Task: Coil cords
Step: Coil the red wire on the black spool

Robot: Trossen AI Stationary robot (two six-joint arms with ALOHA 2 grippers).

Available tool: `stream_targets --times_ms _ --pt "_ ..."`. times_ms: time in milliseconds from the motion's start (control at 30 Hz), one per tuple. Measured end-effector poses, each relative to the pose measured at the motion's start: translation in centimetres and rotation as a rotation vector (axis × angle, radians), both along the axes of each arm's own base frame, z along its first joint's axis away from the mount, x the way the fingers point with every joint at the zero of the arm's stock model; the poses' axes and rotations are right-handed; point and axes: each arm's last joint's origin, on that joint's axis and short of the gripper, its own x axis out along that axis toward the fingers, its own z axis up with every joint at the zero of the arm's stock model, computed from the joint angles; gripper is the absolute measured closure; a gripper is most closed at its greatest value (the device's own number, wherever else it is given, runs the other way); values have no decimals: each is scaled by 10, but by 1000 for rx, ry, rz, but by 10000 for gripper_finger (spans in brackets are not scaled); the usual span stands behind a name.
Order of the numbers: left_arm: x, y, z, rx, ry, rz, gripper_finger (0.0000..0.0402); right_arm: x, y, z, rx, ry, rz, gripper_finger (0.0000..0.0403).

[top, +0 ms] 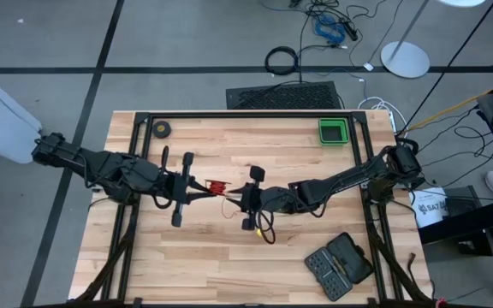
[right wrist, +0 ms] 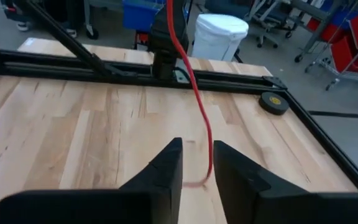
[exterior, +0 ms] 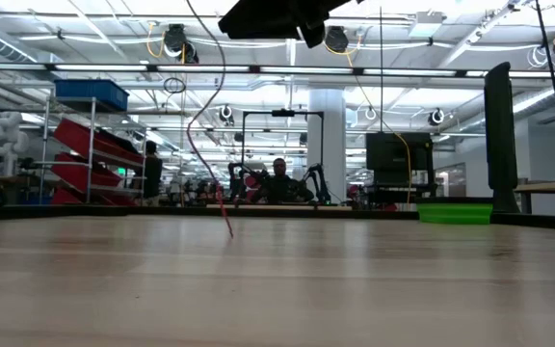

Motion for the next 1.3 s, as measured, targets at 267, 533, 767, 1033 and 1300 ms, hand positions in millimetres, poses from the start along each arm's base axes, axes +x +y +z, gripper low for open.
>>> stream_targets --times_ms 267,533,767,1033,1300 --pt "0 0 0 0 0 0 395 1 0 3 -11 -25 6 299" --pt "0 0 0 0 -1 0 395 12 0 -9 -21 -51 31 291" --pt "0 0 0 0 -1 0 395 15 -4 -9 -15 -64 45 296" --pt "0 0 0 0 -1 0 395 23 -10 -21 -9 -73 54 314" --pt "0 0 0 0 0 0 395 23 -11 -17 1 -102 69 351"
